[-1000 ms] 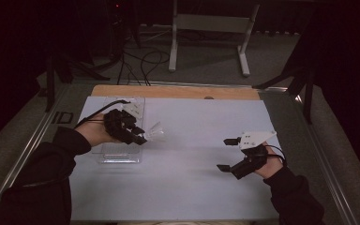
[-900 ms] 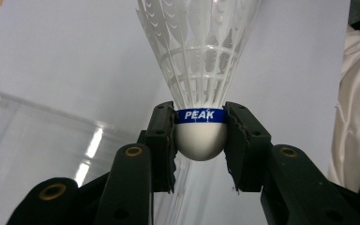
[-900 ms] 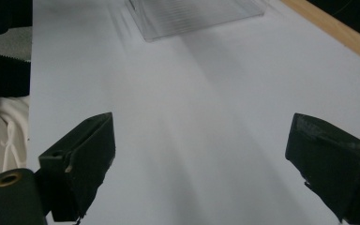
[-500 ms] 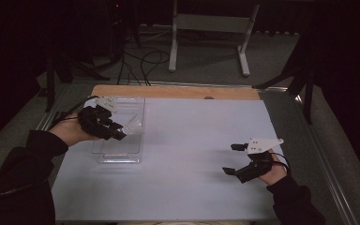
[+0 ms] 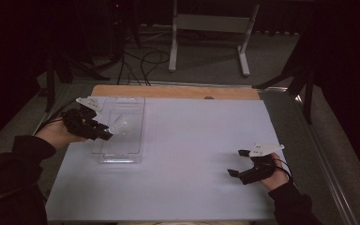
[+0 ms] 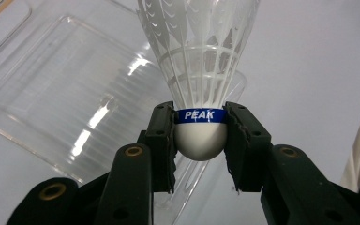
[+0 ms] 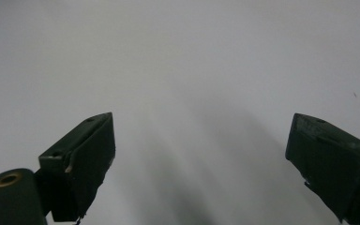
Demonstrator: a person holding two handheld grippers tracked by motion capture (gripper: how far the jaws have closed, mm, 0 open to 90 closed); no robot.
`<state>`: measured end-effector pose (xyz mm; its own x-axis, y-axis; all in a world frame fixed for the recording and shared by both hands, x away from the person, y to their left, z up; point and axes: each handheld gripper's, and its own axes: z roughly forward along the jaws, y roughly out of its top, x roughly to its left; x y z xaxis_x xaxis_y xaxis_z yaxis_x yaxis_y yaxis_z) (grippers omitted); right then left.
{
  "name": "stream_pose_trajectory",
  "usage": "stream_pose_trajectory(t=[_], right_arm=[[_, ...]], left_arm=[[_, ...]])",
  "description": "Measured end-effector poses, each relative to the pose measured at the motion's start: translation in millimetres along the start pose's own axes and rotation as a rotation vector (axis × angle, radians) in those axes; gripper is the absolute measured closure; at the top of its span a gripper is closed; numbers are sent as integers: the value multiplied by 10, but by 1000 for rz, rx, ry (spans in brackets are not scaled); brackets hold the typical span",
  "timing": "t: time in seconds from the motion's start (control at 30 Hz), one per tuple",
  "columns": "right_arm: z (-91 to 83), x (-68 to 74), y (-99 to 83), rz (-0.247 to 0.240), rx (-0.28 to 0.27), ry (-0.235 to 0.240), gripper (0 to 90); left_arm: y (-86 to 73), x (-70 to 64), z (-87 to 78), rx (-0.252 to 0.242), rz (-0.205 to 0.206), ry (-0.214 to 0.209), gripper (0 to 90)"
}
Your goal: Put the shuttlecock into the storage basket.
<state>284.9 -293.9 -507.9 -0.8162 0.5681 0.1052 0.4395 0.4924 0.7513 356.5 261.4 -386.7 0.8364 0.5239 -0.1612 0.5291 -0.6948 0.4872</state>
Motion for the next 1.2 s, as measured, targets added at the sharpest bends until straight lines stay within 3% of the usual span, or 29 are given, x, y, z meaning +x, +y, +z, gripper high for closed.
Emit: stream_pose_trajectory(t=[0.33,0.43,0.63,0.83,0.93,1.03,1.2], right_arm=[[-67,-1,-110,27,-23,-53,90],[-77,17,-125,31,-37,-63,90],[-80,31,-145,50,-33,-52,90],[-86,47,-153,46,-37,-50,90],[-83,45,-157,49,-37,-48,90],[-65,50,-159,50,-31,-38,90],[-32,59,-164,43,-17,-25,90]], left_arm=[[-50,40,-86,-12,-83,18,657],[-35,24,-92,-2,-100,43,657],[-4,11,-79,7,-190,91,657],[-33,-18,-13,9,-224,92,657],[-58,-27,49,46,-276,125,657],[-86,-31,94,66,-300,159,657],[-153,-31,137,53,-329,172,657]])
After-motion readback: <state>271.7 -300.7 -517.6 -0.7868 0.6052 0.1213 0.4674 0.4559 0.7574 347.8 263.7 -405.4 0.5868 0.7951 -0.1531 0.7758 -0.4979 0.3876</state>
